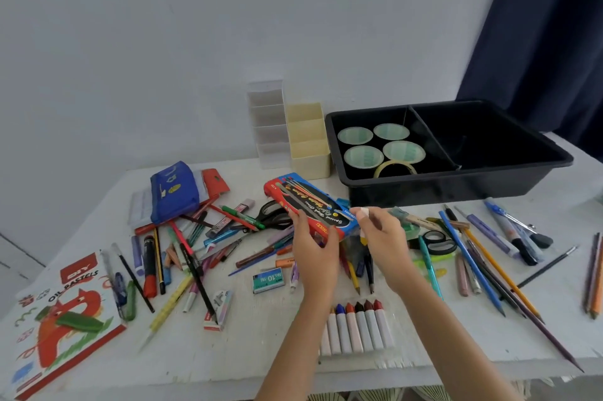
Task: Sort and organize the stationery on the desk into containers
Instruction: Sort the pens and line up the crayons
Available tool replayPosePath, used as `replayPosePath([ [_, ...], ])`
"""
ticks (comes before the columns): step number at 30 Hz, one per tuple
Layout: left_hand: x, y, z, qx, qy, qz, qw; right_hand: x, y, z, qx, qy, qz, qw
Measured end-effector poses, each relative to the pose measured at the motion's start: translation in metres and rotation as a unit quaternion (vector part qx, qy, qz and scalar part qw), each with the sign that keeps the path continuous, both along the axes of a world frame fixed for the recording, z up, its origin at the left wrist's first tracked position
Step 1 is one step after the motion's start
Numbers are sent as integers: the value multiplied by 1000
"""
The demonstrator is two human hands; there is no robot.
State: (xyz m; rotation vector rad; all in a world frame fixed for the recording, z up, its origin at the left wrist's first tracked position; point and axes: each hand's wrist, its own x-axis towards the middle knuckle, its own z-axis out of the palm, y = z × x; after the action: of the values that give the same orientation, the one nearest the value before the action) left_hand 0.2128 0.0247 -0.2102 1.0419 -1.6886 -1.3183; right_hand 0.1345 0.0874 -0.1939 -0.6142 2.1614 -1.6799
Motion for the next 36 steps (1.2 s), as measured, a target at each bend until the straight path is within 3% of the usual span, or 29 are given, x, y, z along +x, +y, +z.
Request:
replayPosePath([
  [3,14,-14,12,-23,71,10,997,12,-13,6,-45,-3,10,999],
  [9,51,-75,29,-58,110,111,986,45,-77,20,-86,-51,85,991],
  [13,83,-132,32,-66,89,181,977,73,-127,26,-86,-38,132,987],
  [19,124,-208,30,-90,-6,199,976,106,-198,26,-97,-52,155,982],
  [25,135,-241,28,-73,-64,141,985,116,-228,21,-91,-62,145,983],
  [28,129,-240,27,-146,-99,142,974,113,-224,18,-92,-57,121,987],
  [32,107,-220,32,-198,-83,125,969,99,-202,15,-106,-19,63,992],
  [36,76,-189,26,-201,-51,26,978,74,-166,8,-71,6,-15,997],
])
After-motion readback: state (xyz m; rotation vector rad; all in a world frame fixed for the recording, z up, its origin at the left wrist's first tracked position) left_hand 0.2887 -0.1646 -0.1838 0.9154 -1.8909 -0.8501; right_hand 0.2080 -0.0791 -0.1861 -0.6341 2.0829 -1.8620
